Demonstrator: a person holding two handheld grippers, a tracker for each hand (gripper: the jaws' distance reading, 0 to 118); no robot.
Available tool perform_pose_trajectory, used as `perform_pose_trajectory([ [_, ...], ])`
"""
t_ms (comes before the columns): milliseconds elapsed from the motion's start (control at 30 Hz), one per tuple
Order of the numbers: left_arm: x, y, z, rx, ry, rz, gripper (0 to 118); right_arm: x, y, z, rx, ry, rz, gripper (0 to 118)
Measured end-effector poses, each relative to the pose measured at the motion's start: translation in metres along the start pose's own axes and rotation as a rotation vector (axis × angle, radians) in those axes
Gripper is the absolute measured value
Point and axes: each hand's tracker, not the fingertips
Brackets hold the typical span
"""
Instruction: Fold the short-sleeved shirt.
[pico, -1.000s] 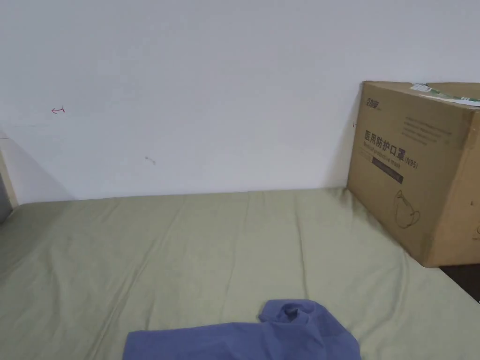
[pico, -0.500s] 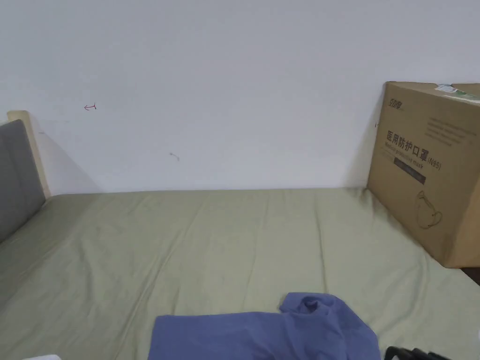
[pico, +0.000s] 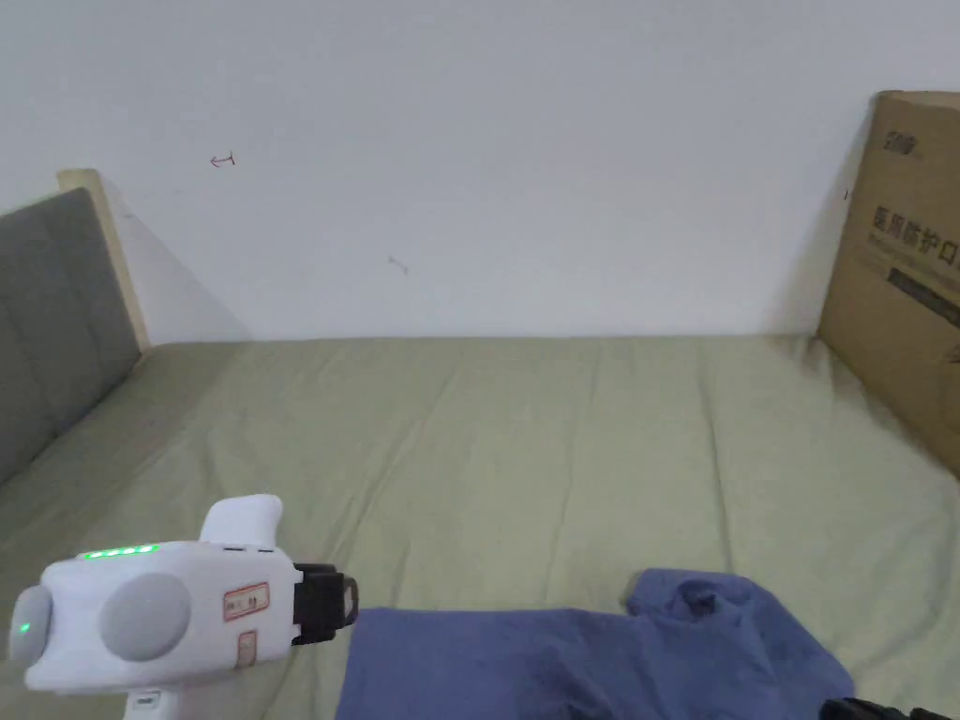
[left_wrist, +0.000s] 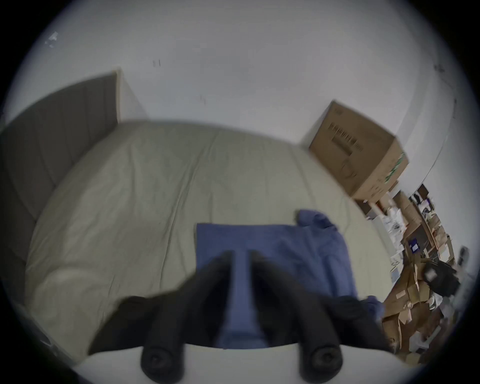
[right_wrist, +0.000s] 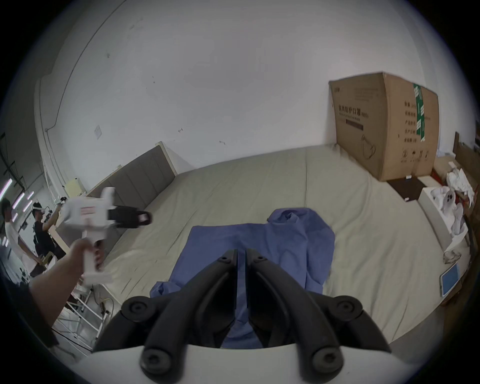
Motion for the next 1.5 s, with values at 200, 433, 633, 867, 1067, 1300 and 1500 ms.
perform_pose_trajectory([
  [200, -0.049, 0.012, -0.125, -0.132, 0.066, 0.088, 100, 0.025, -0.002, -0.038, -0.081, -0.027, -0.050, 7],
  [433, -0.055, -0.005, -0.207, -0.270, 0.106, 0.007, 116, 0.045, -0.012, -0.070, -0.159, -0.045, -0.107, 7],
  [633, -0.007, -0.021, -0.202, -0.232, 0.241, -0.254, 99, 0.051, -0.020, -0.079, -0.196, -0.047, -0.153, 7],
  [867, 0.004, -0.028, -0.159, -0.166, 0.128, -0.199, 1, 0.079, 0.006, -0.087, -0.149, -0.017, -0.188, 7],
  [1067, -0.027, -0.019, -0.120, -0.135, 0.224, -0.178, 1, 0.148, 0.092, -0.169, -0.205, -0.170, -0.161, 17],
  [1300, -0.053, -0.032, -0.088, -0.155, 0.297, -0.147, 1, 0.206, 0.110, -0.286, -0.445, -0.329, -0.123, 94],
  [1500, -0.058, -0.038, -0.088, -0.176, 0.288, -0.113, 1, 0.236, 0.072, -0.346, -0.657, -0.395, -0.207, 93],
])
